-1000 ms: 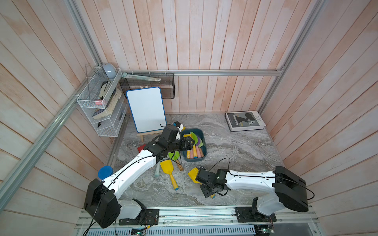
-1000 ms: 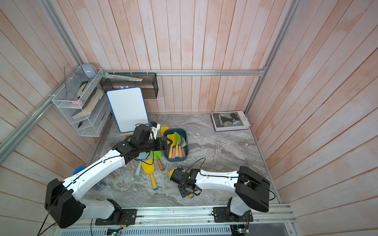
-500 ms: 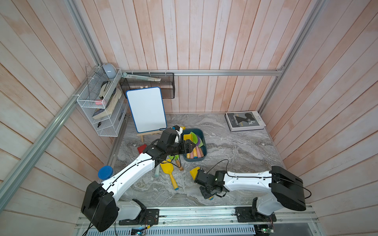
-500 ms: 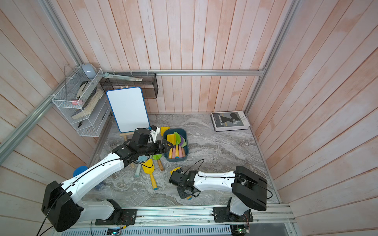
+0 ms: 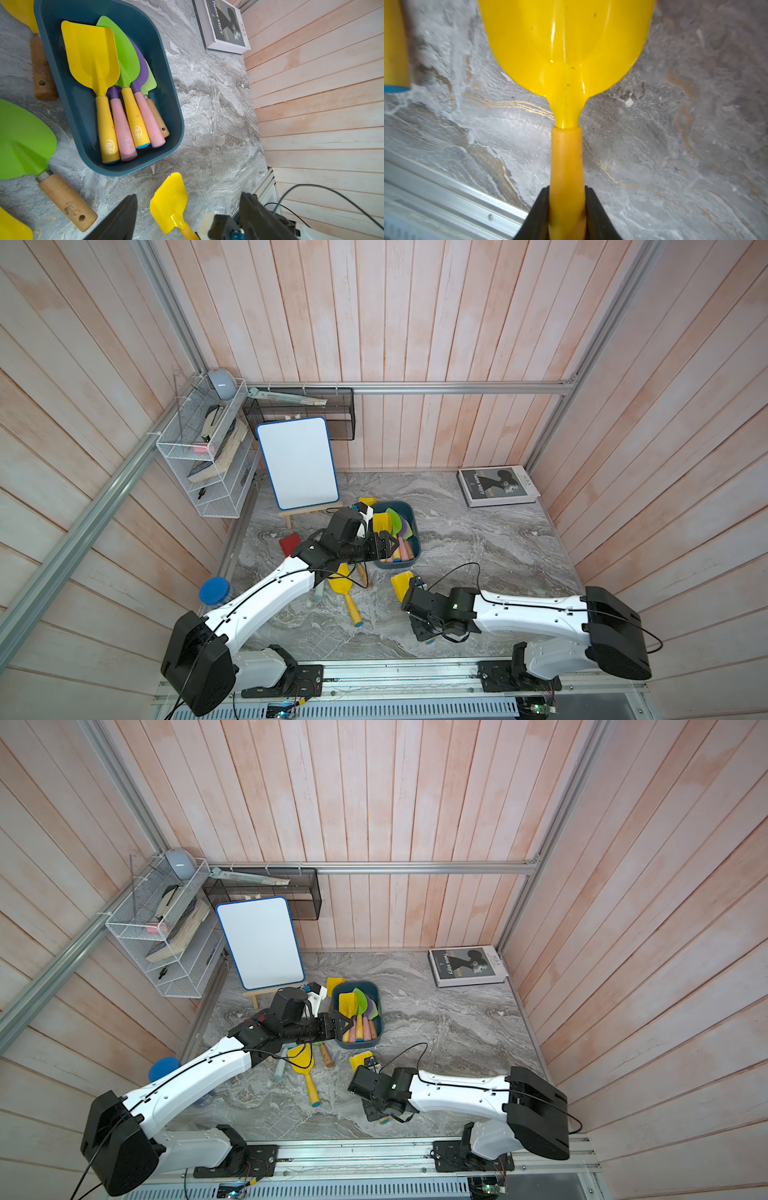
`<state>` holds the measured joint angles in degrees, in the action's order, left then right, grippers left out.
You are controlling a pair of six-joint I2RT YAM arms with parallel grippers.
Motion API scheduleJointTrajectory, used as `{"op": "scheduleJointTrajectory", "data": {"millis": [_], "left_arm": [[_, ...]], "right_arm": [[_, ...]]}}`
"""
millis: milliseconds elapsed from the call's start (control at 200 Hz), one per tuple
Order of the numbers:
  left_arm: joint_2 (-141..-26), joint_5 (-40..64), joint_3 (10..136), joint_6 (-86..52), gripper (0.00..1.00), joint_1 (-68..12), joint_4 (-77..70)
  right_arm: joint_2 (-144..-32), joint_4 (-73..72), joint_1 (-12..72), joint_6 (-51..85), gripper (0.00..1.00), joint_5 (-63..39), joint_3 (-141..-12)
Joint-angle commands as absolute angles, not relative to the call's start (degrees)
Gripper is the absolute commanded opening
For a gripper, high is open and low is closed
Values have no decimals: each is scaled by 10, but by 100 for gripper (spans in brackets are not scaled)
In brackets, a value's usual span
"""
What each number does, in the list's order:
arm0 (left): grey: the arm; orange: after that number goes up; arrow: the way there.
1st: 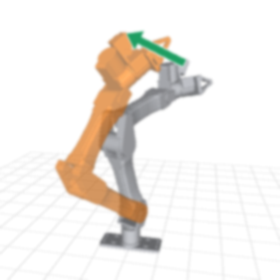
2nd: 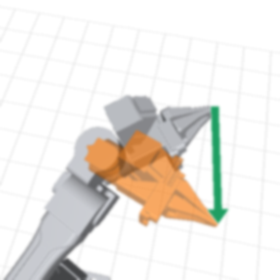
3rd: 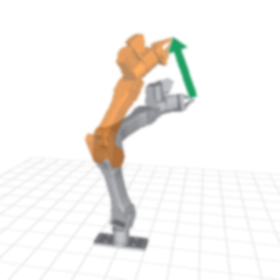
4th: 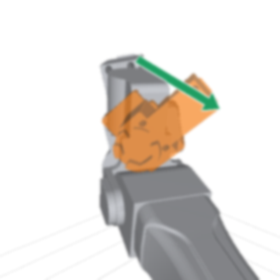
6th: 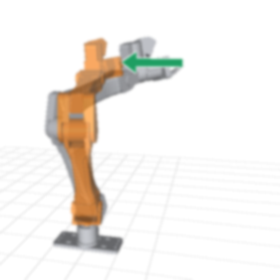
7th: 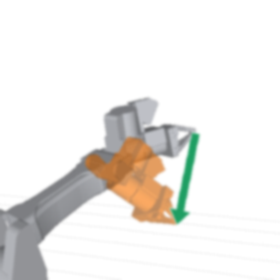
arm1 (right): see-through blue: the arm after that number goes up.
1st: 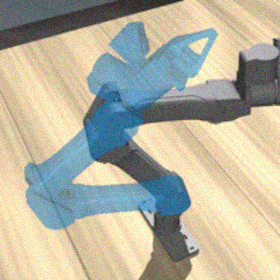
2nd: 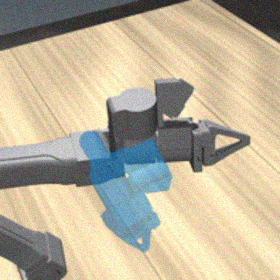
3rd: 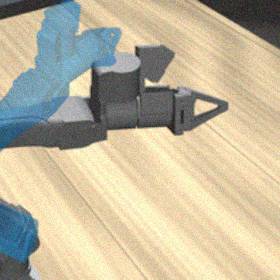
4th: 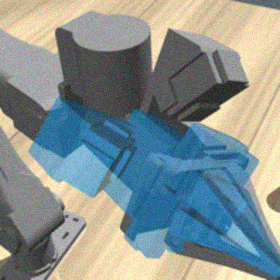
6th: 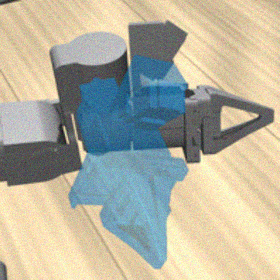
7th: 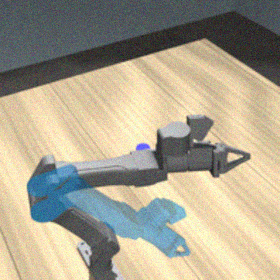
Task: Put the shovel into the storage box
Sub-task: Pick up the shovel from the center of the board, then place the shovel in the storage box.
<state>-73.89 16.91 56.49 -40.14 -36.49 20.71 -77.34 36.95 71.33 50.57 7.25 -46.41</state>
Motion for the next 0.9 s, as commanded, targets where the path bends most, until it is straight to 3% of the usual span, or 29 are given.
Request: {"op": "scheduleJointTrajectory", "data": {"millis": [0, 270, 590, 895], "left_arm": [[-723, 170, 555, -413, 82, -371, 188], [-715, 174, 539, -433, 82, -377, 148], [-728, 163, 540, -439, 79, -392, 122], [-798, 148, 579, -422, 73, -422, 101]], "right_arm": [[-732, 410, 716, 564, 0, 118, -458], [-679, 417, 703, 602, 0, 187, -469], [-661, 350, 593, 512, 0, 144, -497], [-717, 339, 581, 478, 0, 132, -545]]}}
